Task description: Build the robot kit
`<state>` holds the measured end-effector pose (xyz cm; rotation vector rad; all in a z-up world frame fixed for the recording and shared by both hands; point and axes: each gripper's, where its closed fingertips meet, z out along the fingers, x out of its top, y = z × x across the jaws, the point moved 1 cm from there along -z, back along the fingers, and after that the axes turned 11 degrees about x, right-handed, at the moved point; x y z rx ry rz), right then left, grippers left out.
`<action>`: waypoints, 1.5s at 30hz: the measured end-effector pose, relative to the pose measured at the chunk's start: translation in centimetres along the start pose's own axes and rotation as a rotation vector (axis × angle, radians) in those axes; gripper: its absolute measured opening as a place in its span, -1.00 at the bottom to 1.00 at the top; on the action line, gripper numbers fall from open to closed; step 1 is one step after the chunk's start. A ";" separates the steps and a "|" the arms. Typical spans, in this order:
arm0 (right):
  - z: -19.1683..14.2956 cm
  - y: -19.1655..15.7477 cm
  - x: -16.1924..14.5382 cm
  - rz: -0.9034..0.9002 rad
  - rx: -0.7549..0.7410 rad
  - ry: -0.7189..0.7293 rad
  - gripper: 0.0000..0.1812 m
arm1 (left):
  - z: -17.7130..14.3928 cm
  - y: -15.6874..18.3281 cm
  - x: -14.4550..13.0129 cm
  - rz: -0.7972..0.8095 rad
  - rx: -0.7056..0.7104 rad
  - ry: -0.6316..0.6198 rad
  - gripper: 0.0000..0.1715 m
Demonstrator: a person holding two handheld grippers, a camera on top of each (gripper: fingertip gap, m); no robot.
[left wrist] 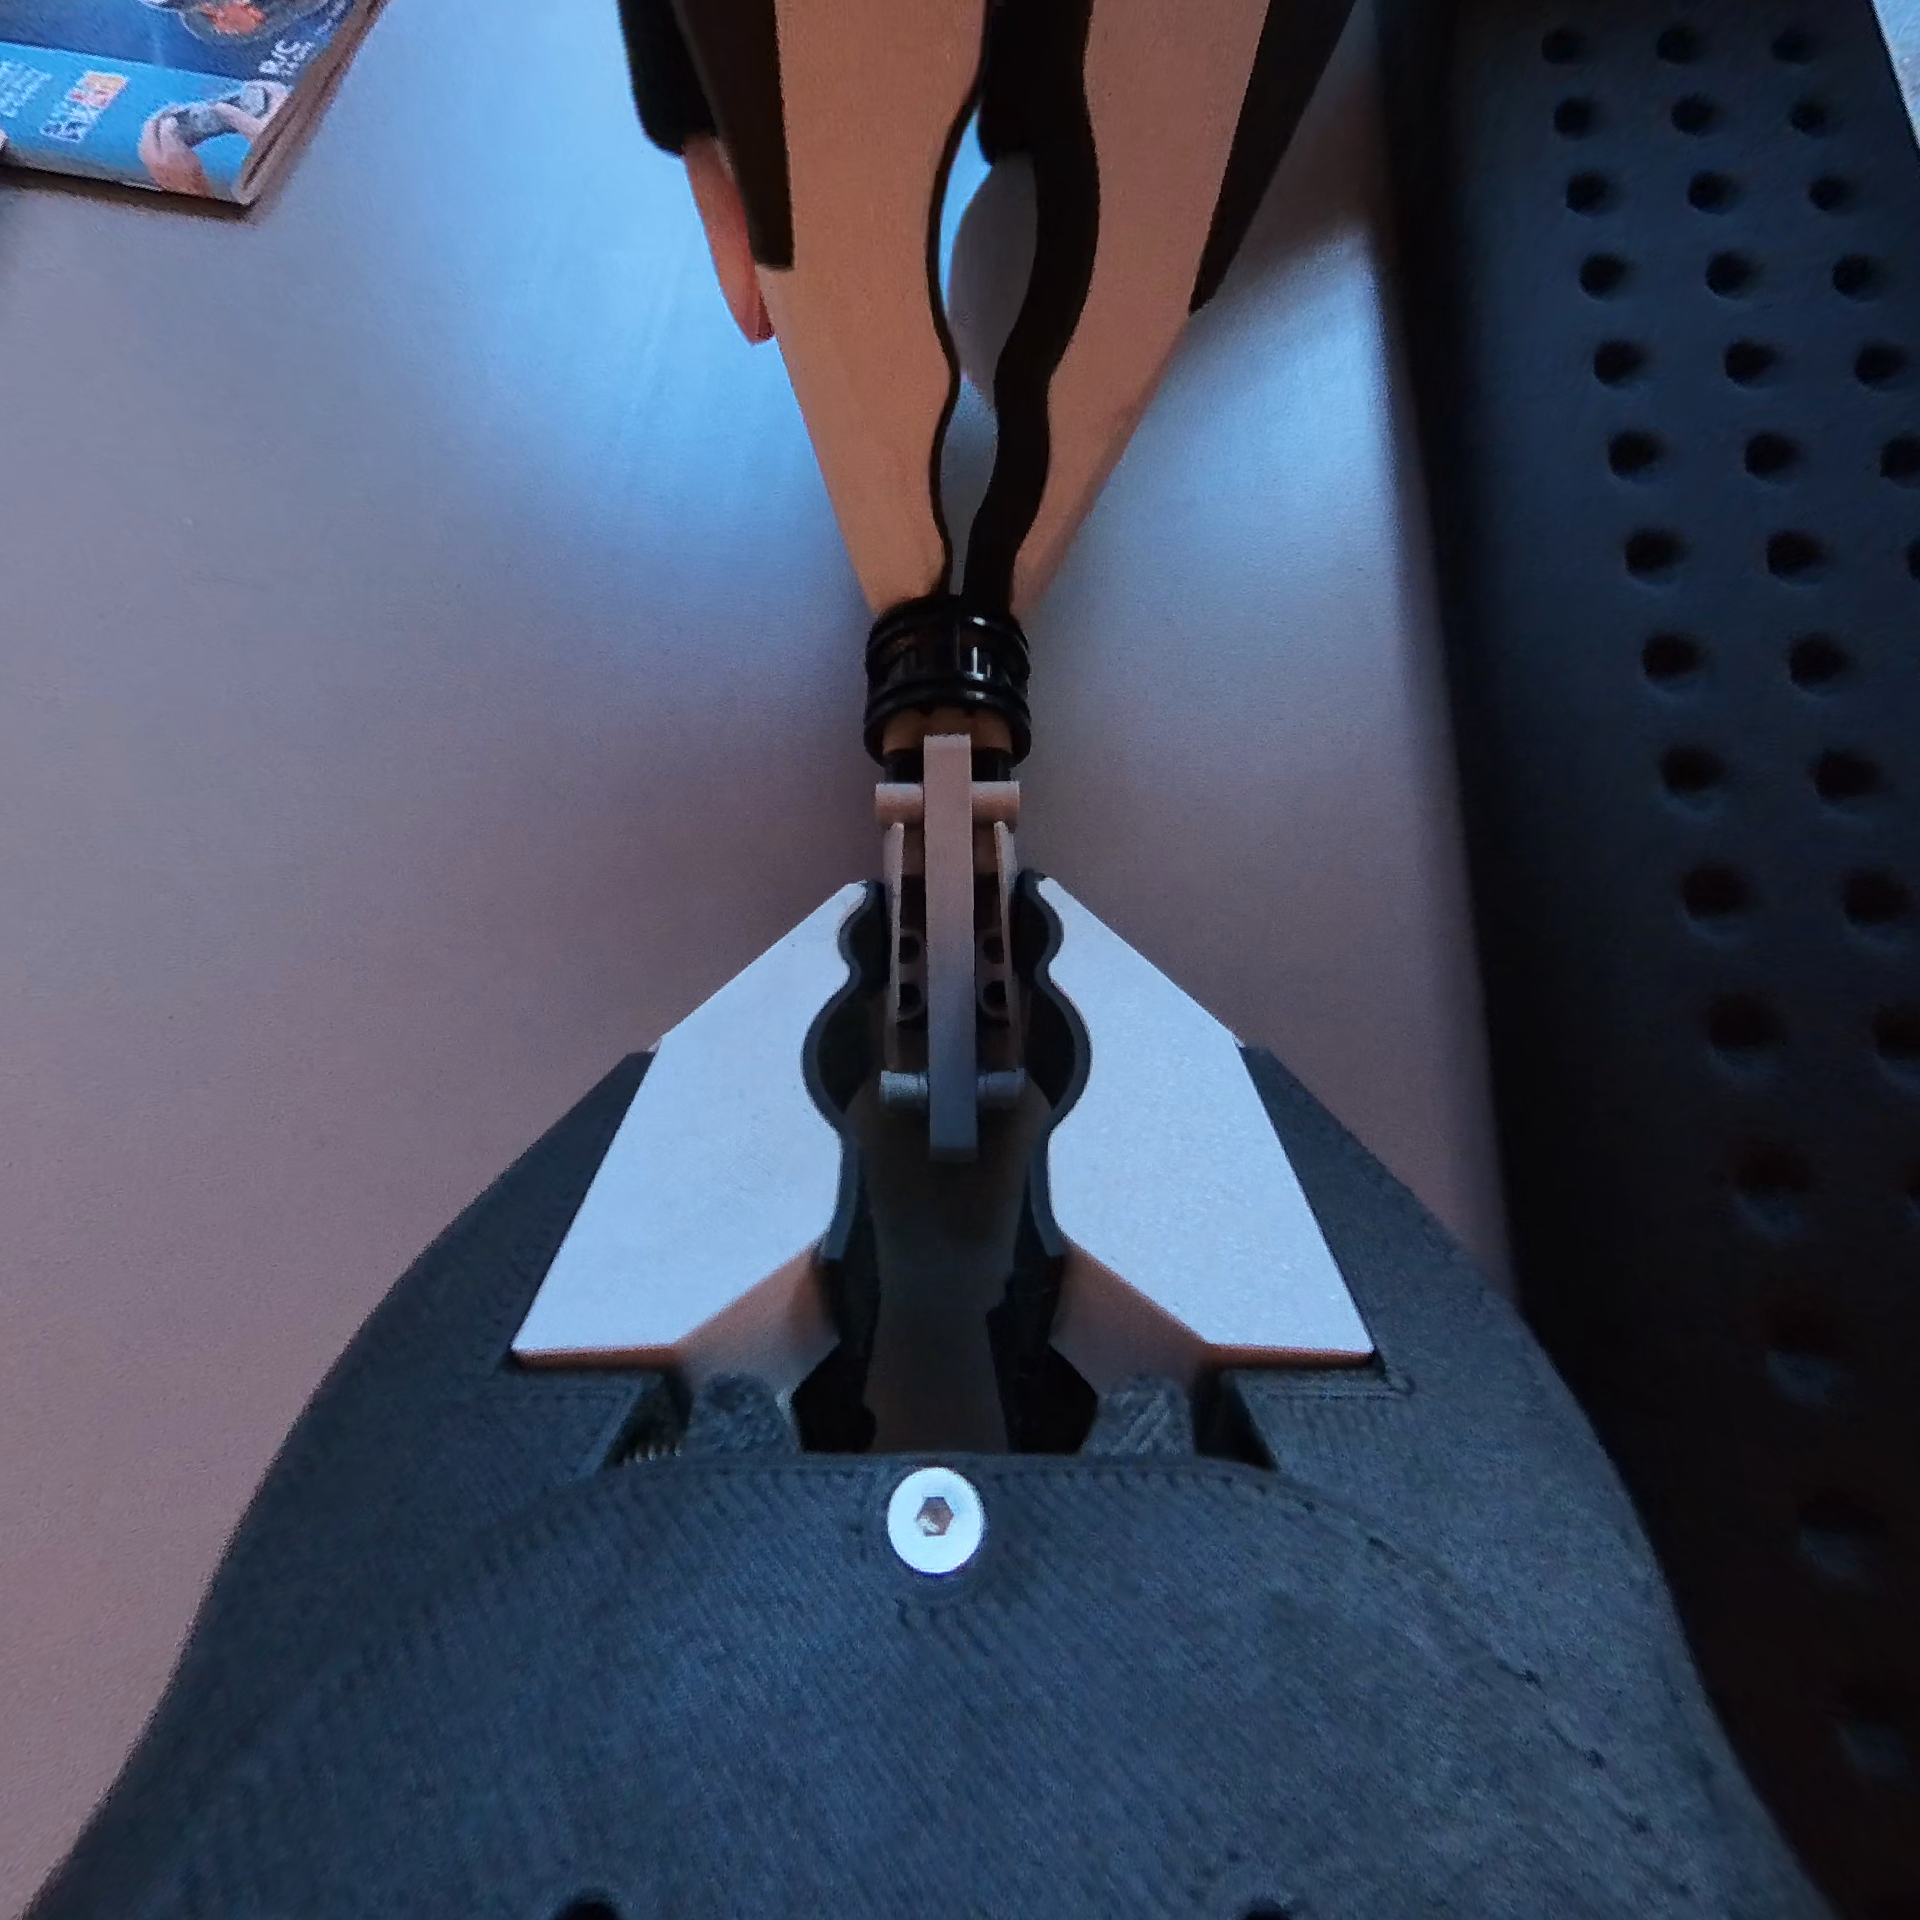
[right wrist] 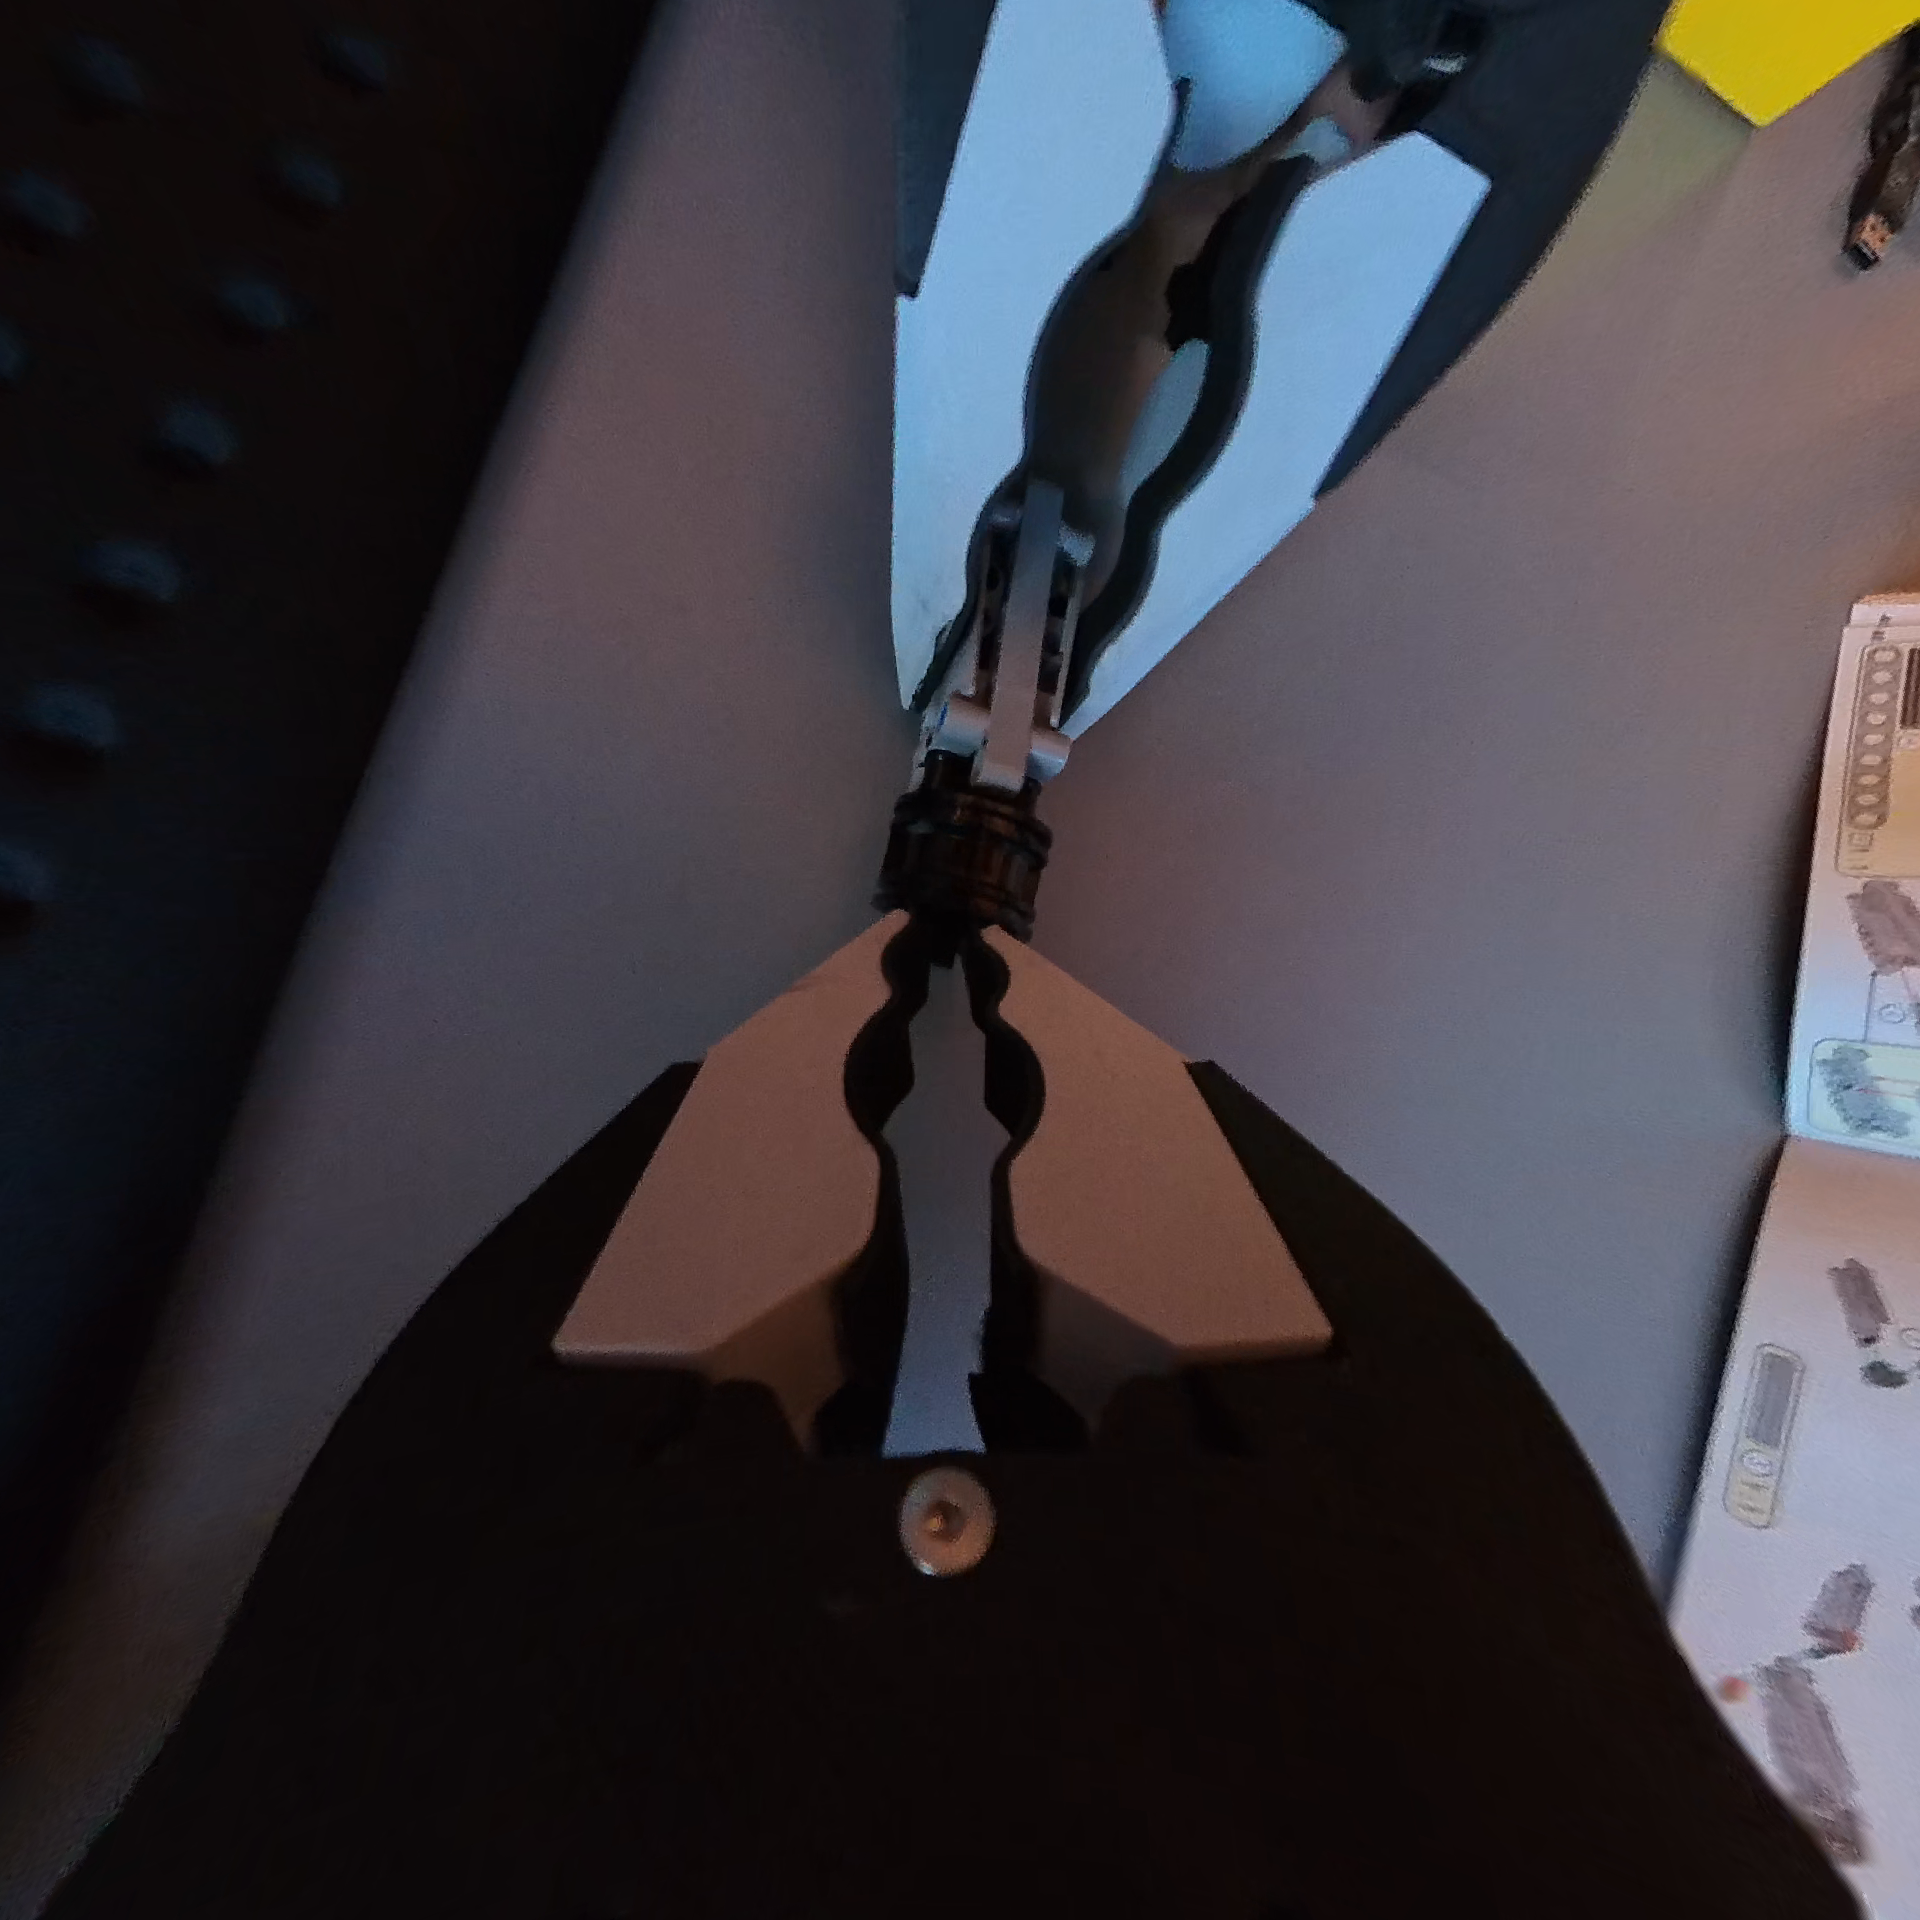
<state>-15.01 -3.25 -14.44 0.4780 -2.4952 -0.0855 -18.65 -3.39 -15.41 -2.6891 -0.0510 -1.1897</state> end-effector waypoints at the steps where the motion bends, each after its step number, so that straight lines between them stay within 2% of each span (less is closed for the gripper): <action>1: 0.0 0.0 0.0 -0.030 0.001 -0.025 -1.00 | 0.0 0.0 0.0 0.004 -0.002 0.003 -0.73; 6: 0.0 0.1 0.1 -0.041 0.023 -0.045 -1.00 | 0.0 0.0 0.0 0.005 0.015 0.001 -0.74; 18: 0.0 0.0 0.3 -0.135 0.044 -0.209 -1.00 | 0.1 0.1 0.1 0.052 0.040 -0.056 -0.74; 25: 0.0 0.0 0.3 -0.183 0.128 -0.209 -1.00 | 0.1 0.0 0.1 0.058 0.037 -0.047 -0.74; 28: 0.0 0.1 0.3 -0.150 0.140 -0.186 -1.00 | 0.1 0.0 0.1 0.045 0.042 -0.041 -0.74; 34: 0.0 0.2 0.3 0.003 0.066 -0.114 -1.00 | 0.2 0.0 0.2 -0.009 0.061 -0.021 -0.74; 45: 0.0 0.2 0.4 0.226 -0.084 -0.135 -1.00 | 0.3 0.0 0.3 -0.061 0.092 -0.003 -0.73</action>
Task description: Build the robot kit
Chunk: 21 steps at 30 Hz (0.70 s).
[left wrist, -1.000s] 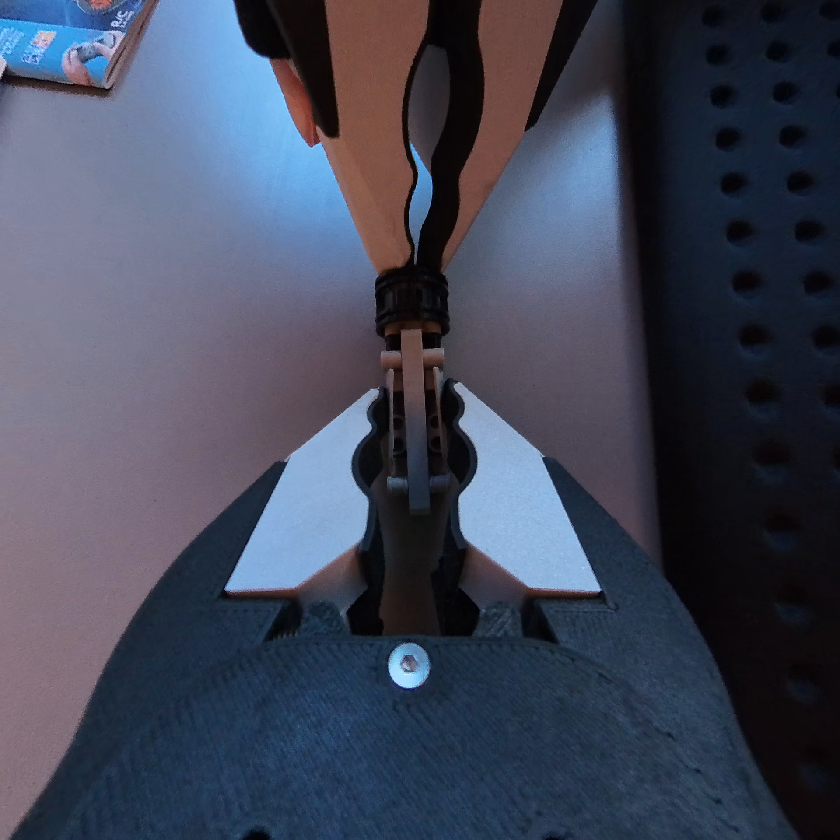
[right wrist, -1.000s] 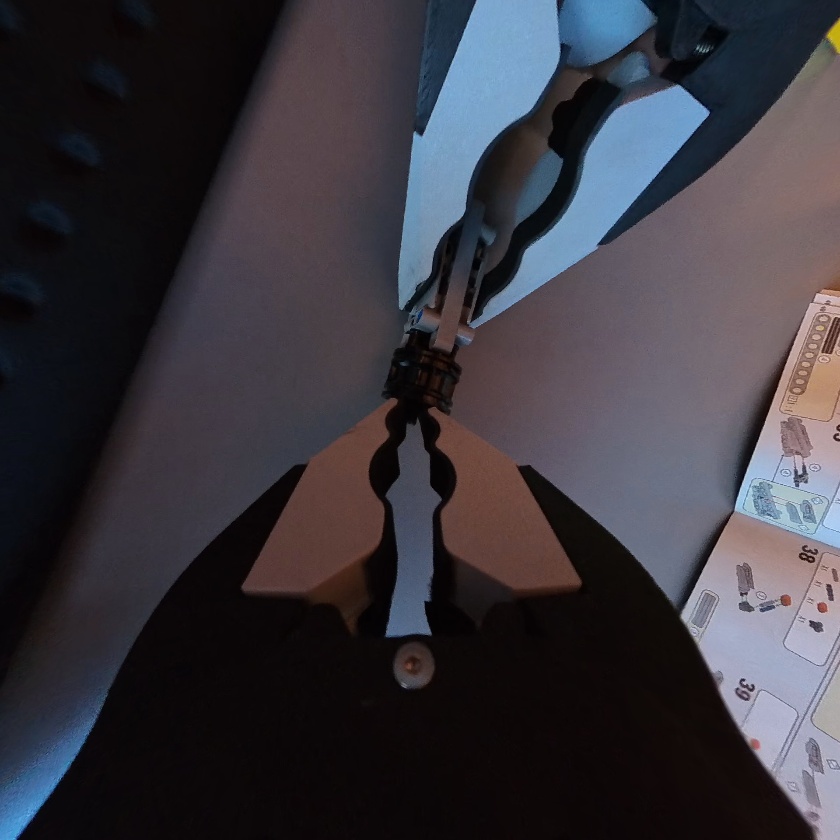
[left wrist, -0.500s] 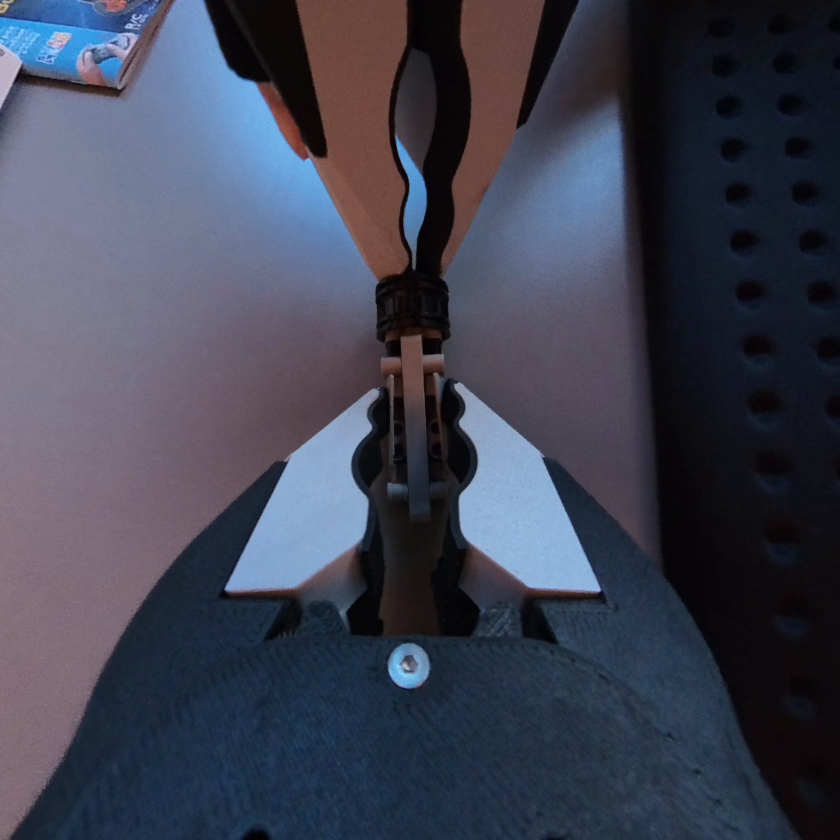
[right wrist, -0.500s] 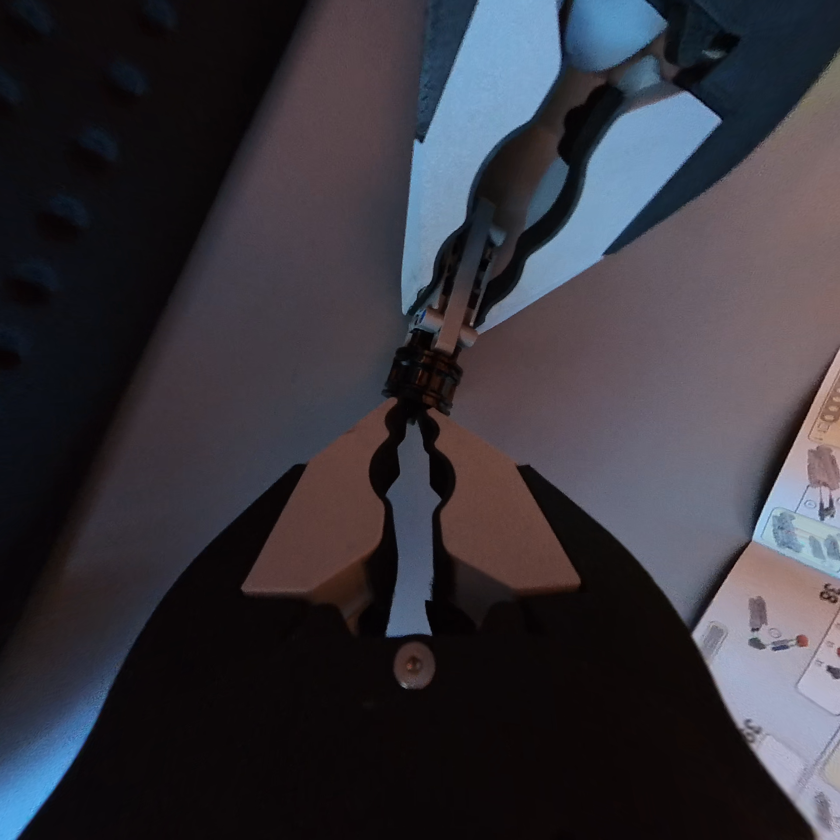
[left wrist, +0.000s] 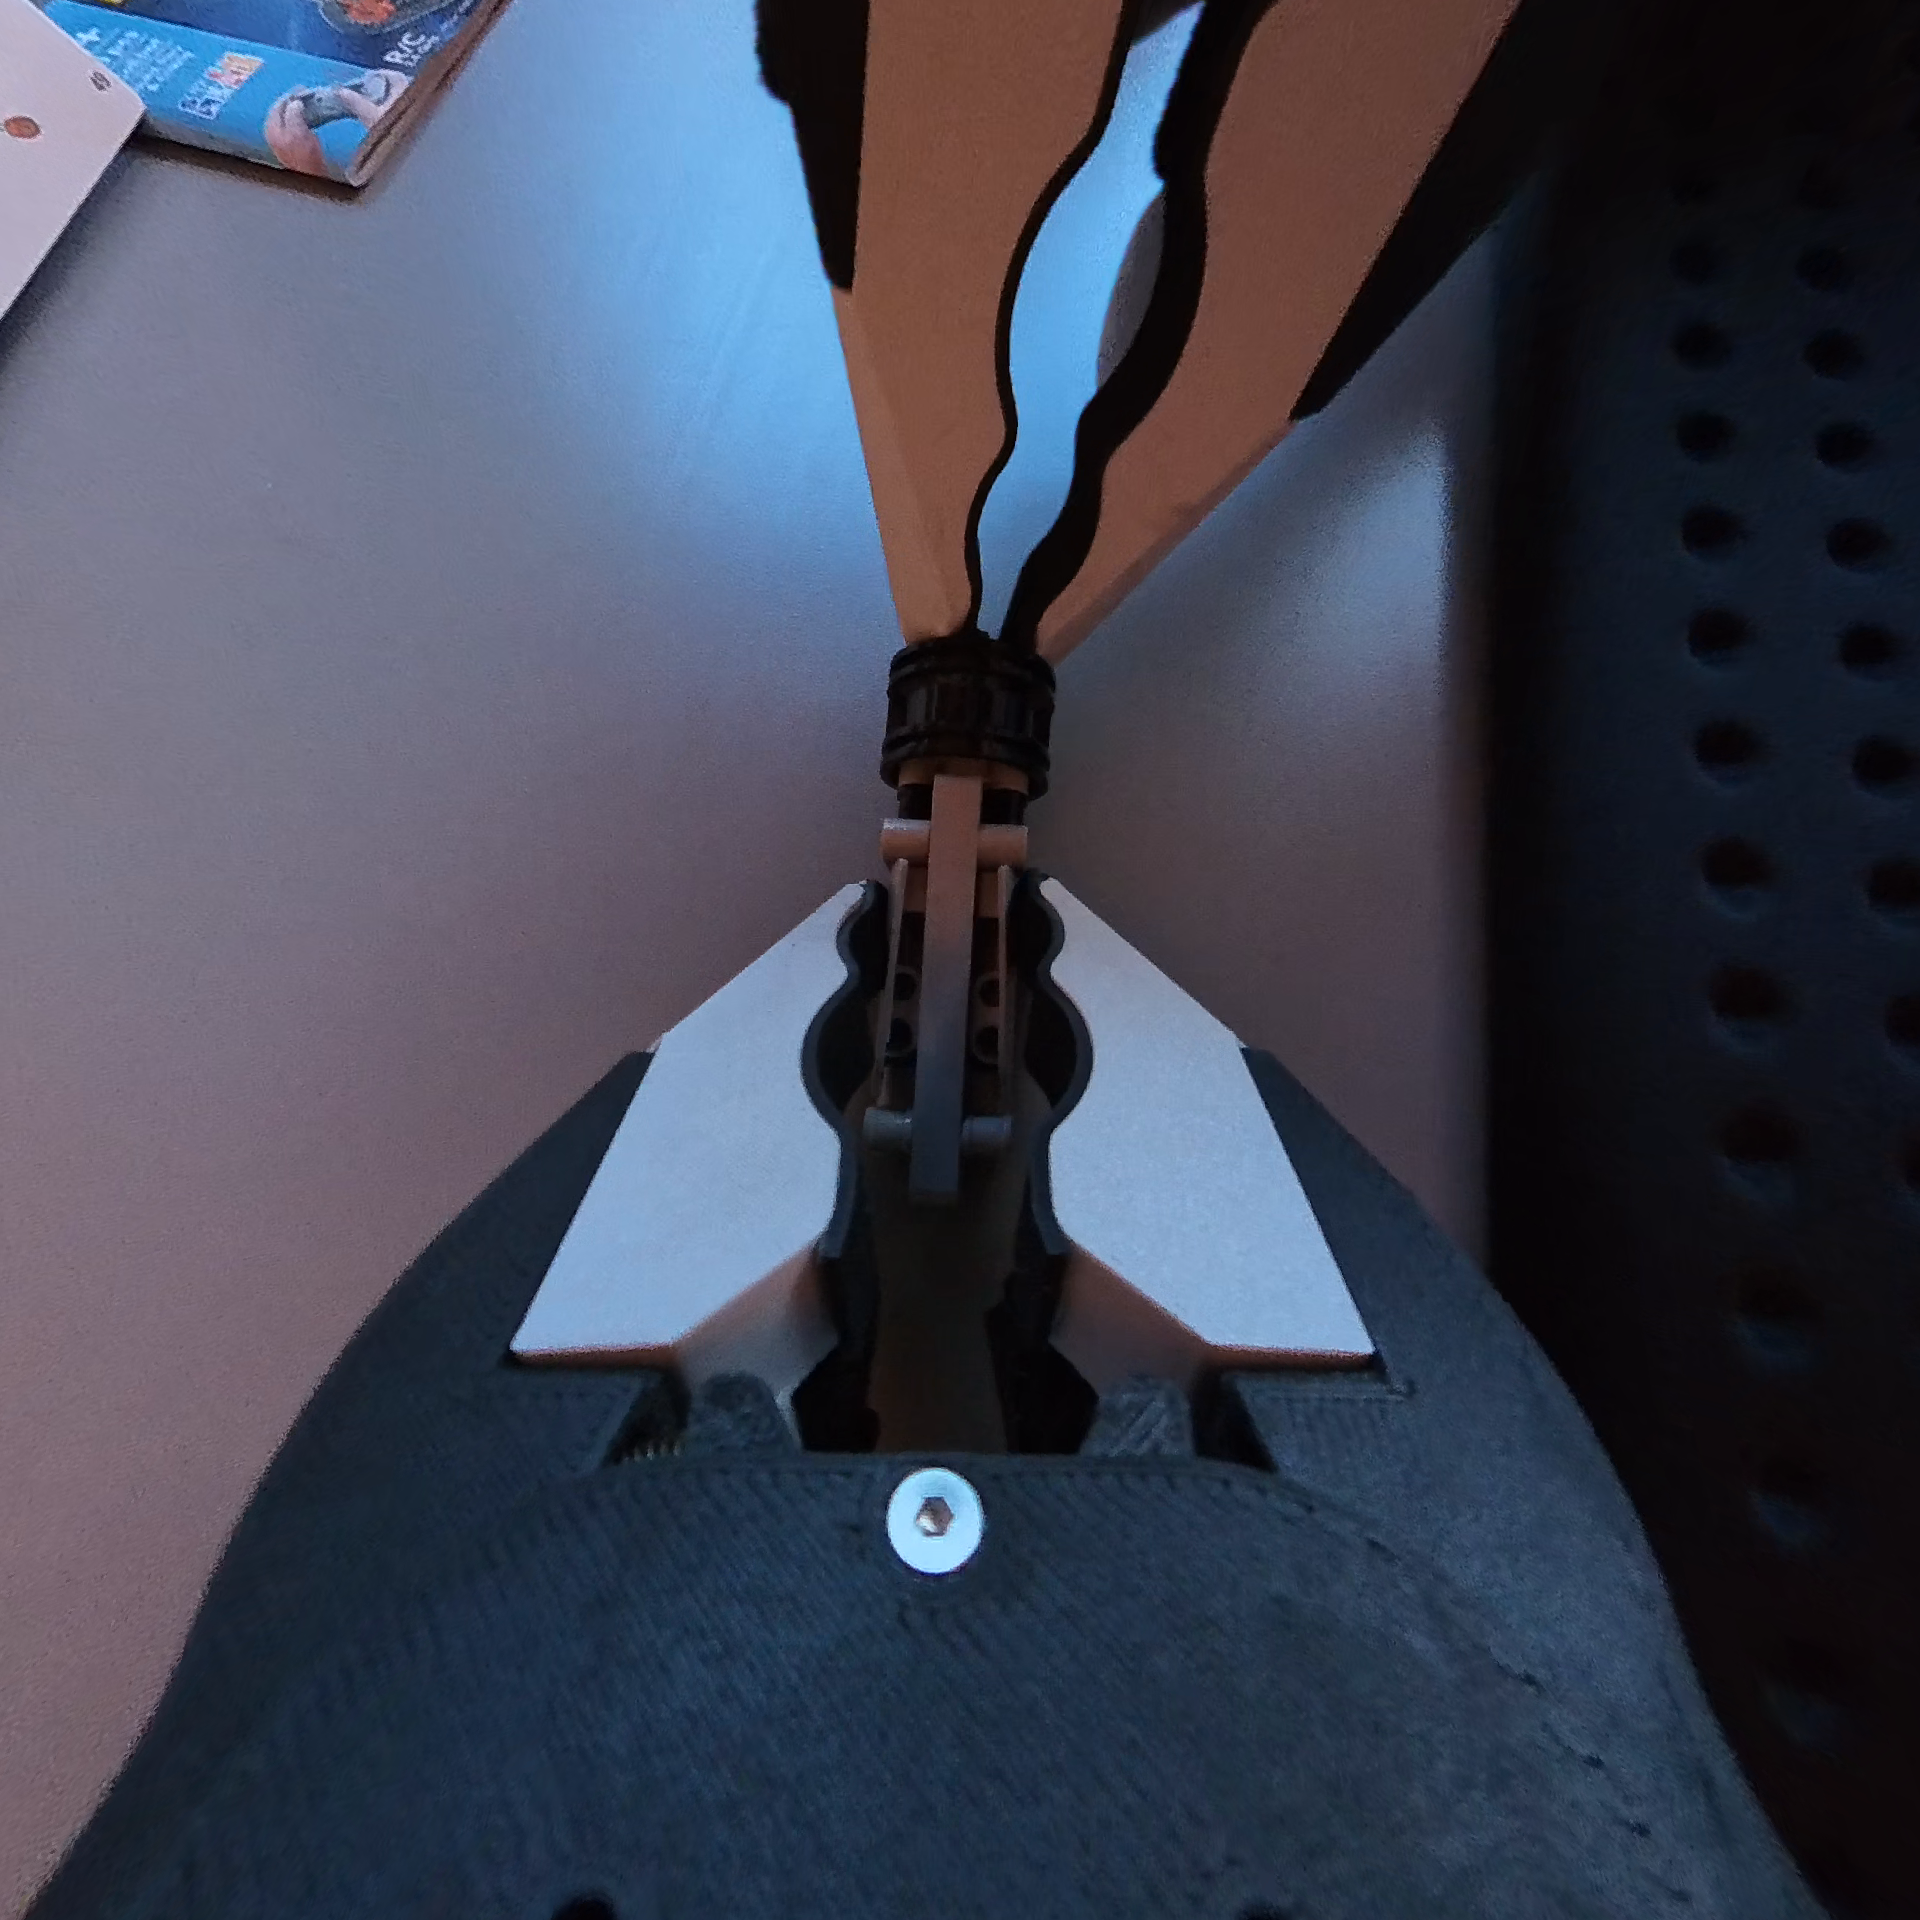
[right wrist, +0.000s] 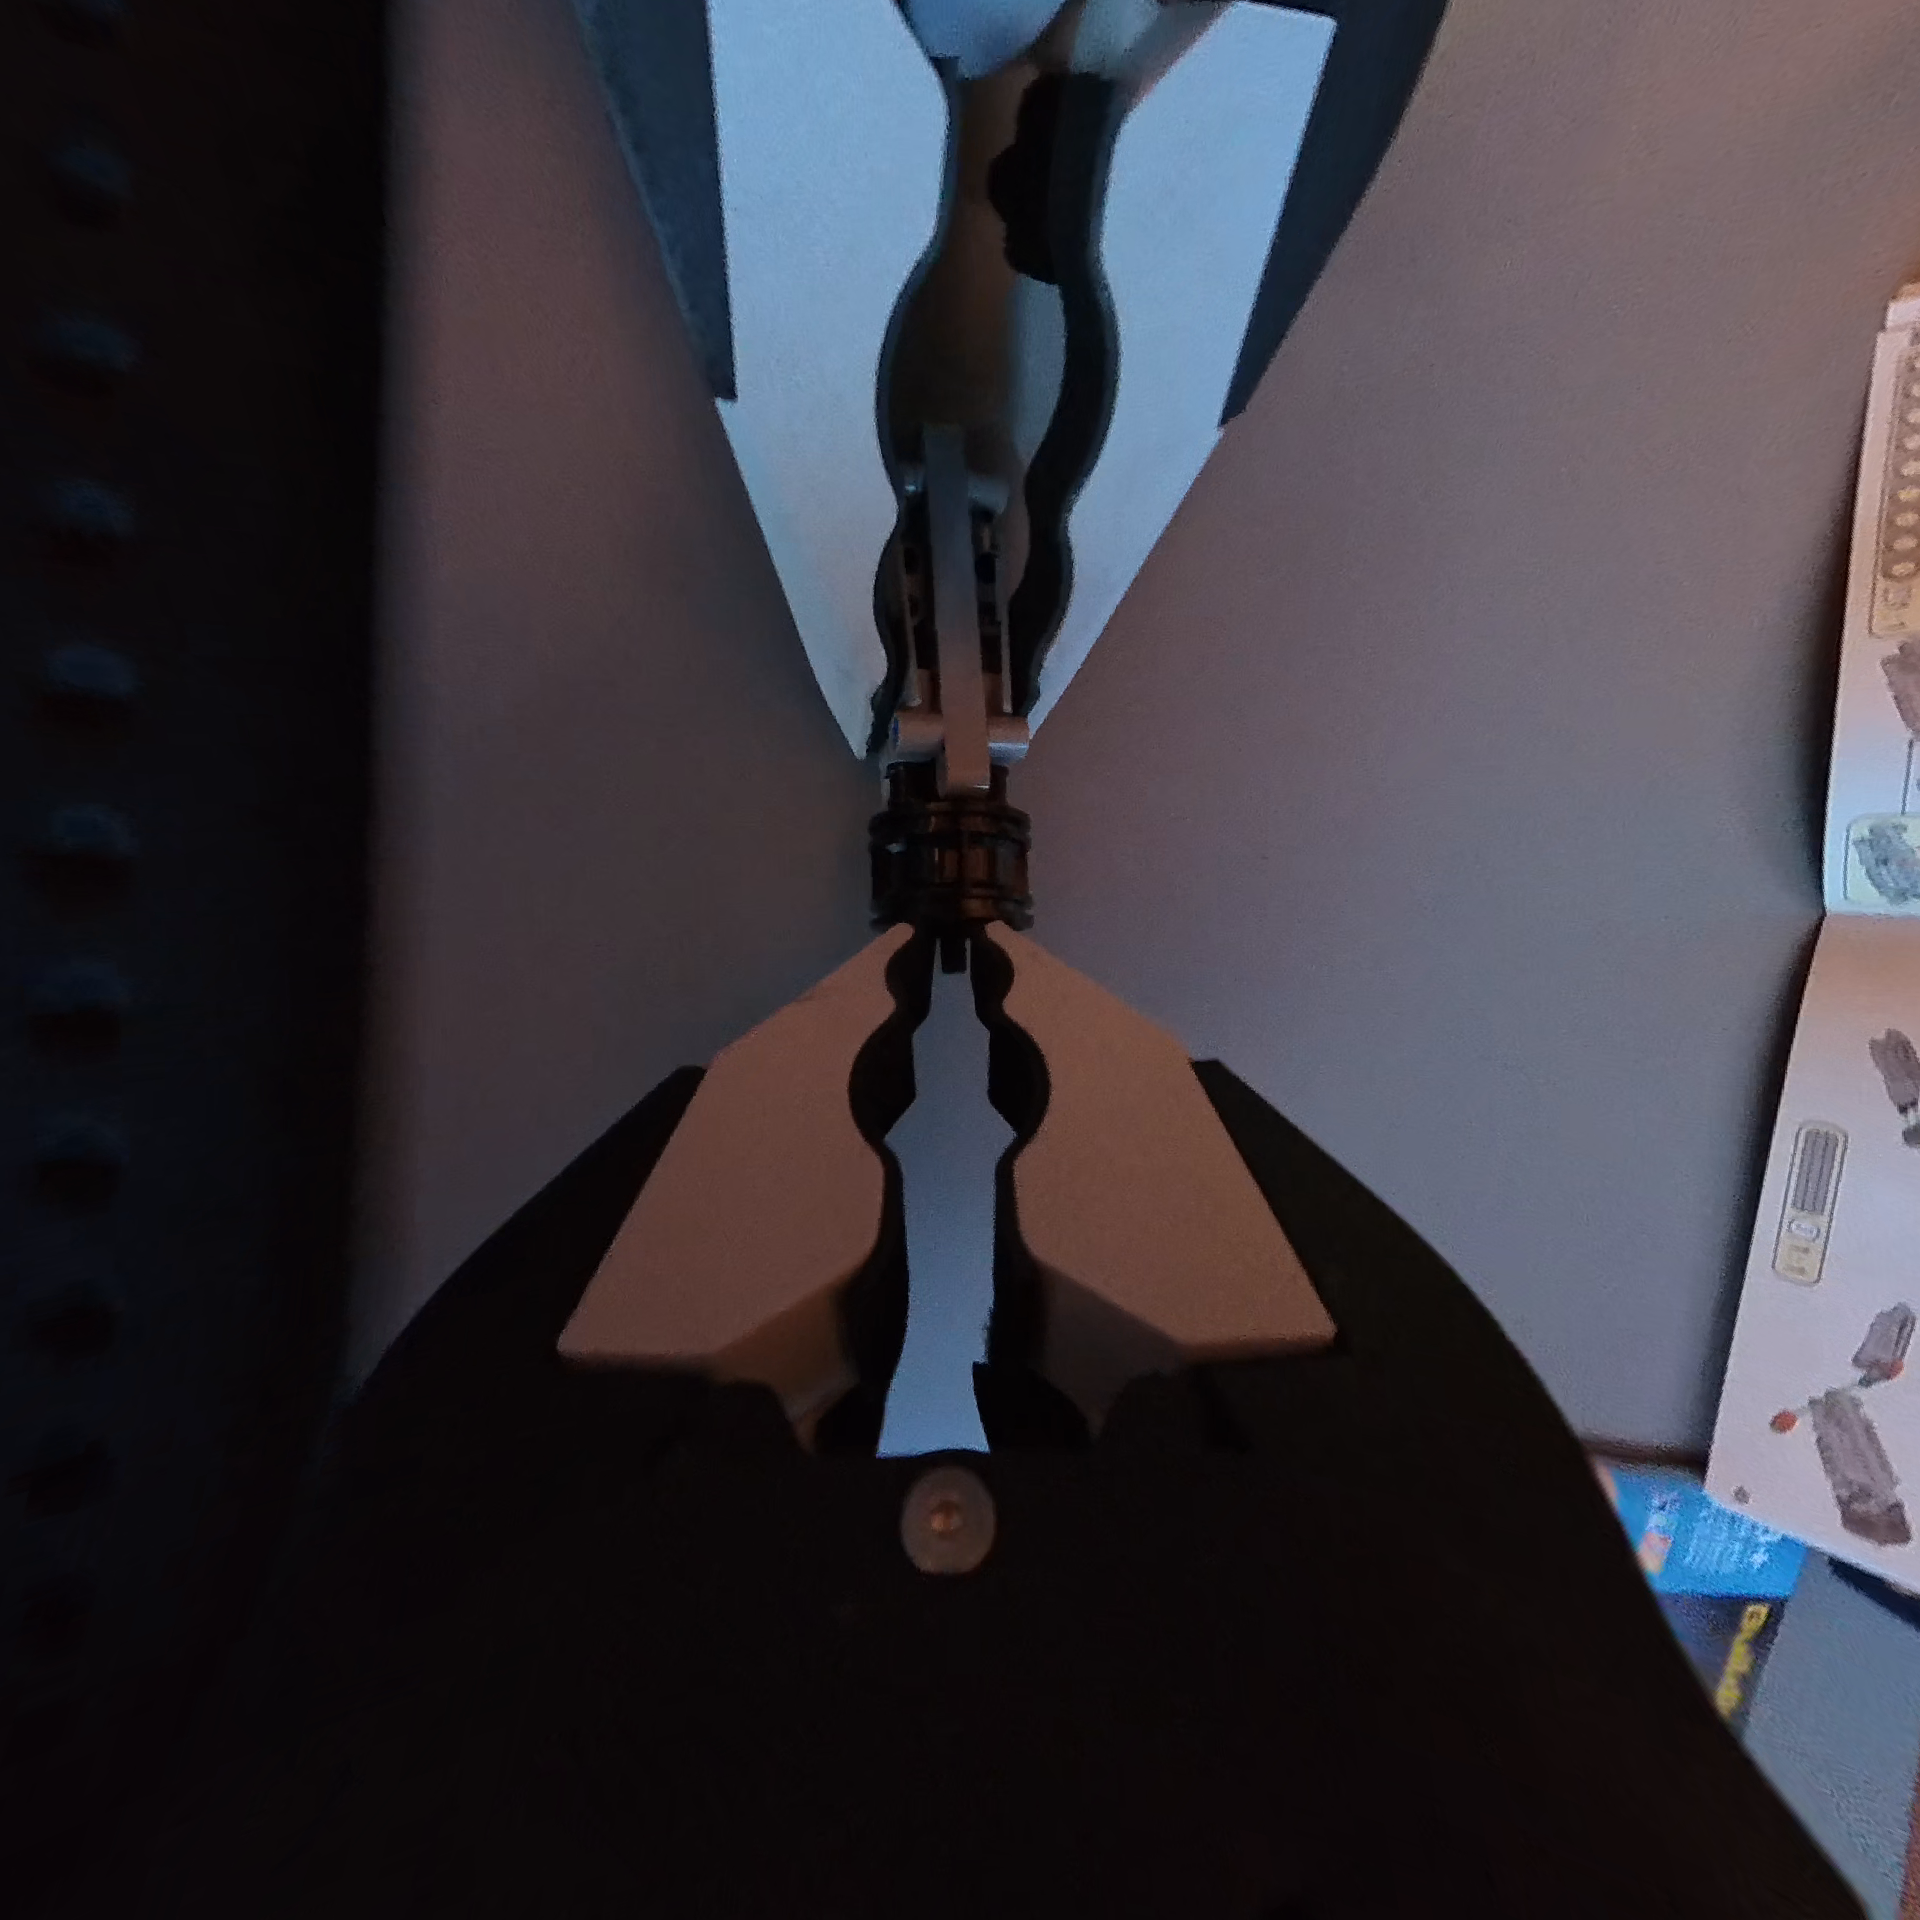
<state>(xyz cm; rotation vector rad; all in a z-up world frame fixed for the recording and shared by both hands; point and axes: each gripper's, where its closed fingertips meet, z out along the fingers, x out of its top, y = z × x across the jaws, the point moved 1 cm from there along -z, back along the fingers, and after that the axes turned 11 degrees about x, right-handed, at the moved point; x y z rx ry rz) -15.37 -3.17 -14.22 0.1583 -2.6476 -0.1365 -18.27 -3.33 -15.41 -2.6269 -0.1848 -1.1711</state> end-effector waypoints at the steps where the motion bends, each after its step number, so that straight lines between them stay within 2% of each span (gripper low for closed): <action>1: 0.0 0.0 0.0 0.020 -0.019 0.004 -1.00 | 0.0 0.0 0.0 0.000 0.002 0.000 -0.73; 5: 0.0 0.4 -0.1 0.138 -0.098 0.021 -1.00 | 0.1 -0.1 0.0 -0.011 0.015 -0.002 -0.73; 10: 0.1 0.5 -0.2 0.138 -0.136 -0.002 -1.00 | 0.1 -0.2 0.0 -0.010 0.027 -0.001 -0.73; 13: 0.1 0.5 -0.3 0.087 -0.060 0.035 -0.99 | 0.1 -0.2 0.0 0.007 0.020 0.016 -0.73; 16: 0.2 0.5 -0.4 -0.060 0.037 0.095 -0.98 | 0.1 -0.1 0.1 0.026 0.001 0.029 -0.73; 21: 0.2 0.5 -0.6 0.050 0.249 0.345 -0.98 | 0.1 -0.1 0.1 0.013 -0.020 0.030 -0.72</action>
